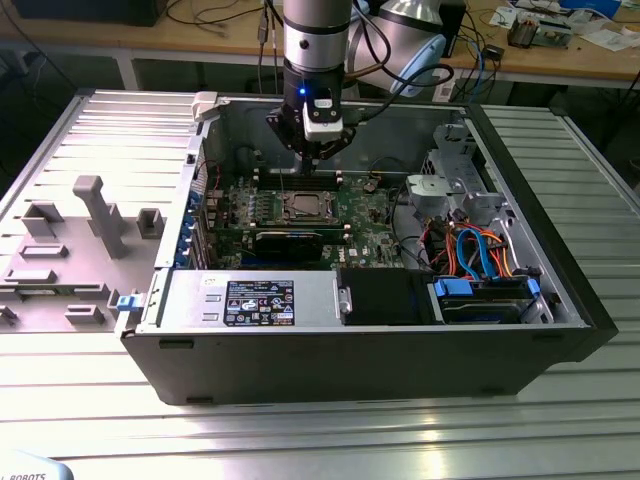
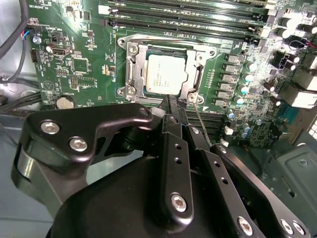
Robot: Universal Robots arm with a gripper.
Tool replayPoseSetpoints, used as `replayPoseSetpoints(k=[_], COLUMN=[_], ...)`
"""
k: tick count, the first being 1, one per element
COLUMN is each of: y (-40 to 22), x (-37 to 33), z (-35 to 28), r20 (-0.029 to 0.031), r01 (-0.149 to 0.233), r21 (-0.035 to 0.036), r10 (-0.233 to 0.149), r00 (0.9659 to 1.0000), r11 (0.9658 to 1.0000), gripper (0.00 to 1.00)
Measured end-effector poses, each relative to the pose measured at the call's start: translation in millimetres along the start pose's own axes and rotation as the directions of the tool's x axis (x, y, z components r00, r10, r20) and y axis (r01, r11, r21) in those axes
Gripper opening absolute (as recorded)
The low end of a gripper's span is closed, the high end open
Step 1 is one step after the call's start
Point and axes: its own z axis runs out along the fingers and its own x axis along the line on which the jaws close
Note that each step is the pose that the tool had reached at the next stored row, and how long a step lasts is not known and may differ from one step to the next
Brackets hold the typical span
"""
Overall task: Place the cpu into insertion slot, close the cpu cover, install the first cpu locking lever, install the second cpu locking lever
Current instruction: 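Install the first cpu locking lever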
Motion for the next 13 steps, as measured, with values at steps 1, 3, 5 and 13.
replayPoseSetpoints(k=[1,3,5,13], y=[0.0,0.0,0.0,-0.3], x=[0.0,0.0,0.0,0.5], z=[0.0,0.0,0.0,0.8], r20=[0.0,0.0,-0.0001,-0.0015], r01=[0.0,0.001,0.002,0.067], r21=[0.0,-0.0001,0.0,0.0001], r10=[0.0,-0.001,-0.002,-0.067], r00=[1.0,1.0,1.0,0.9977], r11=[1.0,1.0,1.0,0.9977], gripper=[0.11,0.11,0.11,0.11])
